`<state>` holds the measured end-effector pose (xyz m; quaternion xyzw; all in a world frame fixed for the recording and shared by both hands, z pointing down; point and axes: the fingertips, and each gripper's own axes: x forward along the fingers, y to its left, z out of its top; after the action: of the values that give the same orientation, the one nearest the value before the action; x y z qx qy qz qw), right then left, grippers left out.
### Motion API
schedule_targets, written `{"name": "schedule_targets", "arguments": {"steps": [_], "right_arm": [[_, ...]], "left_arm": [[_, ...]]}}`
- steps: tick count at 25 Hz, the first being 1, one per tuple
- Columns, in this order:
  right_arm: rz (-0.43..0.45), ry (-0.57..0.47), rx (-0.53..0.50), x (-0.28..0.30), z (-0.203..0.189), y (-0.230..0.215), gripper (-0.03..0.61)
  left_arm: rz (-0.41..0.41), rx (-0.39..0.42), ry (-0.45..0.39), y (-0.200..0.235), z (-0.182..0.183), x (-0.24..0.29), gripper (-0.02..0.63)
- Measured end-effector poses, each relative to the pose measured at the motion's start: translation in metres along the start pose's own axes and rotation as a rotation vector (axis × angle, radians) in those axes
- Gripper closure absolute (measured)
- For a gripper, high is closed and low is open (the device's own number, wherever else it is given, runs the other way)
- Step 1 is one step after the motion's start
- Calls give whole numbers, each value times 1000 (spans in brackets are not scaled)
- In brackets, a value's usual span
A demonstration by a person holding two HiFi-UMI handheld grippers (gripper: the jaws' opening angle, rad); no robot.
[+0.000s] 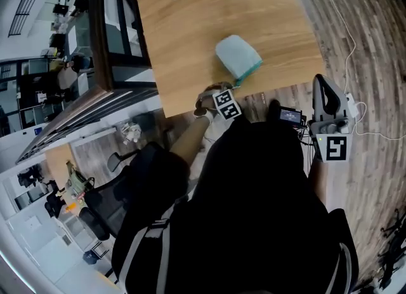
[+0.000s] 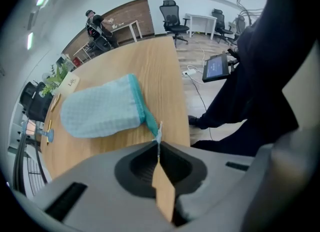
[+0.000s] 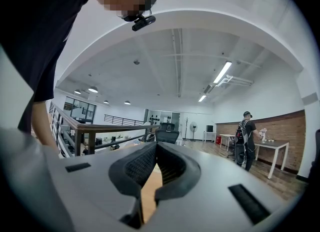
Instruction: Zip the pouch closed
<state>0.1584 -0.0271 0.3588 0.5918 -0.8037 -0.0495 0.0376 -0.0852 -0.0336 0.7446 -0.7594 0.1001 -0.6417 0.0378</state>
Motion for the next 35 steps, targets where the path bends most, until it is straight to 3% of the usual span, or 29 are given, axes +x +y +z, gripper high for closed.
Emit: {"name": "schedule_targets", "arguments": {"steps": [3, 6, 7, 9, 10, 13, 18, 21, 24, 30, 35], "right_arm": [[27, 14, 6, 4, -4, 5, 566], [190, 71, 49, 14, -21, 26, 558], [267, 105, 62, 19, -29, 38, 532], [398, 175, 62, 28, -45, 65, 368], [456, 203, 56, 31, -51, 78, 366], [634, 234, 88, 35, -62, 122, 367], [869, 204, 283, 36, -65, 174, 367], [912, 170, 345, 39, -53, 183, 368], [928, 163, 344, 38, -47, 185, 393], [953, 107, 331, 38, -32, 190, 548], [981, 89, 301, 38, -27, 195, 552]], "left_arm": [[-35, -100, -93, 0, 9, -16, 603], [-58, -259, -256, 10, 25, -55, 603], [-57, -309, -311, 15, 30, -71, 603], [-60, -391, -410, 21, 40, -107, 603], [-63, -417, -458, 22, 46, -126, 603], [-46, -439, -609, 24, 69, -185, 603], [4, -403, -762, 18, 88, -251, 603], [17, -384, -787, 13, 92, -271, 603], [14, -390, -814, 9, 98, -278, 603], [34, -418, -823, 11, 92, -285, 603], [49, -436, -837, 14, 90, -292, 603]]}}
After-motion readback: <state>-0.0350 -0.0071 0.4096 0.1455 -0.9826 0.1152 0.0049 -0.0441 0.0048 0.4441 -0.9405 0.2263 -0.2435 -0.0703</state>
